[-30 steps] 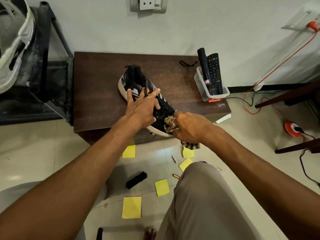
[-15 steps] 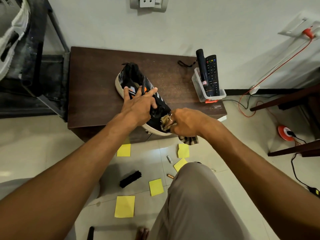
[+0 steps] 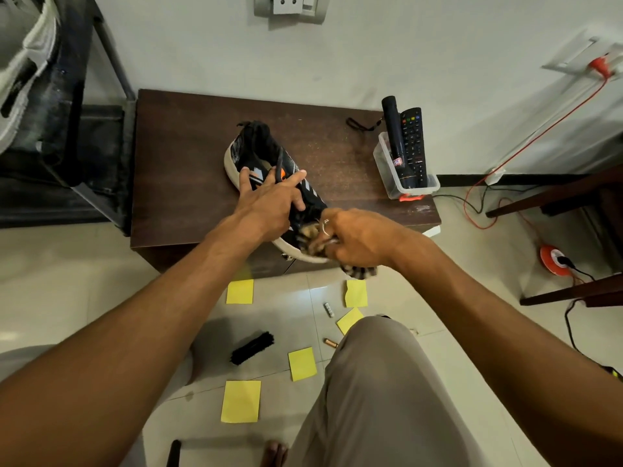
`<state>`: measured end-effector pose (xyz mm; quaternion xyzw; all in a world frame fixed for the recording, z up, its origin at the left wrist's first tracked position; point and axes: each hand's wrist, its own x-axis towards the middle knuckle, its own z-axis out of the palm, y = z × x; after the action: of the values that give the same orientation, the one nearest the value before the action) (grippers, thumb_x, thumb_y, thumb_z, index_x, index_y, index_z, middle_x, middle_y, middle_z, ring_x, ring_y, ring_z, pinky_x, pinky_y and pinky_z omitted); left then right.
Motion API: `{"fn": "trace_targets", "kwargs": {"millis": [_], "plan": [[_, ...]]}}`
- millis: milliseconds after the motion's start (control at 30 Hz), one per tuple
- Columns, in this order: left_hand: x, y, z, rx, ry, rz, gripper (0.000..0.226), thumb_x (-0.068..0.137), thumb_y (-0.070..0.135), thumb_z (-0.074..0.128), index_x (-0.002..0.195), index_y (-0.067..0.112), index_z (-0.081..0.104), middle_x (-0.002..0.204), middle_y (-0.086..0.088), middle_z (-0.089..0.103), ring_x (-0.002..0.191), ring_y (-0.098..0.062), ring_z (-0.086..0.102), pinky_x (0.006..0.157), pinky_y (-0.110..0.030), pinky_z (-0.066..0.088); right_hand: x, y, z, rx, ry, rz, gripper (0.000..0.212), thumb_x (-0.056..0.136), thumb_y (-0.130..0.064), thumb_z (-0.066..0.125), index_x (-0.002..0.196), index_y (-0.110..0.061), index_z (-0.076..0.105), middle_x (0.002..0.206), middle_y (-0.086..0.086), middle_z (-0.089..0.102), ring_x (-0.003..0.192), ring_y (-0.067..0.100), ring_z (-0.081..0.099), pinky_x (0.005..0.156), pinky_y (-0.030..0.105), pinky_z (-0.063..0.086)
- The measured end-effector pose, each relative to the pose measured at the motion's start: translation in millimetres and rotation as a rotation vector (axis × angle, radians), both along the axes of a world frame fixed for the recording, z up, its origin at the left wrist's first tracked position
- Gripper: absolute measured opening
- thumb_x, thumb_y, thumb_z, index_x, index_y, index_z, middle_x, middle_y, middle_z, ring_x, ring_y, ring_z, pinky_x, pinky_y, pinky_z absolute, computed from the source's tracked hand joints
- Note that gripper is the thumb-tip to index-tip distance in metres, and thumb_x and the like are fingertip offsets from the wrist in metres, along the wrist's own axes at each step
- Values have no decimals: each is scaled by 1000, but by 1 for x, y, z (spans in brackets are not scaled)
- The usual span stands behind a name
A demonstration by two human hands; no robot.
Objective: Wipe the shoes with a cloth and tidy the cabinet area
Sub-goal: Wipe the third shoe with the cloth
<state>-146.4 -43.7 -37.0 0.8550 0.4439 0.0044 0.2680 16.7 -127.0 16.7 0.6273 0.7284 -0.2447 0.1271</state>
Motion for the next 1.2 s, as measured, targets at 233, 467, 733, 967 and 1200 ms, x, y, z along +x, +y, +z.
{"fn": "trace_targets", "kwargs": {"millis": [233, 467, 733, 967, 1200], "plan": [[-3, 4, -2, 5, -21, -13, 53, 91, -5, 58, 127, 34, 63, 165, 18, 22, 157, -21, 4, 116, -61, -16, -26, -14, -27, 141, -10, 68, 29, 100, -29, 57, 122, -15, 69, 122, 0, 46, 93, 19, 53, 76, 39, 49], [-1, -2, -4, -26, -46, 11, 39, 83, 1, 61, 108, 31, 67, 168, 18, 13, 157, -23, -2, 113, -64, -21, 5, -19, -8, 127, -30, 52, 29, 99, -26, 57, 124, -15, 67, 129, -4, 46, 94, 18, 54, 77, 32, 42], [1, -10, -8, 70, -47, 25, 32, 82, 6, 66, 103, 31, 64, 167, 18, 17, 157, -23, 1, 115, -67, -14, 9, -29, -39, 273, 193, -412, 35, 101, -14, 52, 134, -11, 65, 114, -3, 43, 100, 21, 56, 82, 24, 39], [1, -10, -6, 110, -47, 27, 33, 83, 5, 68, 104, 31, 64, 166, 18, 19, 157, -23, 5, 118, -64, -9, 6, -56, -30, 202, 285, -613, 19, 101, -20, 55, 99, -17, 74, 96, -3, 56, 85, 13, 55, 63, 11, 36], [-2, -7, -13, 116, -111, -19, 33, 84, 1, 67, 105, 27, 64, 168, 14, 16, 157, -28, 0, 117, -65, -13, 11, -37, 12, 169, 370, -705, 22, 93, -14, 56, 79, -18, 72, 81, 2, 66, 77, 15, 60, 68, 31, 47]]}}
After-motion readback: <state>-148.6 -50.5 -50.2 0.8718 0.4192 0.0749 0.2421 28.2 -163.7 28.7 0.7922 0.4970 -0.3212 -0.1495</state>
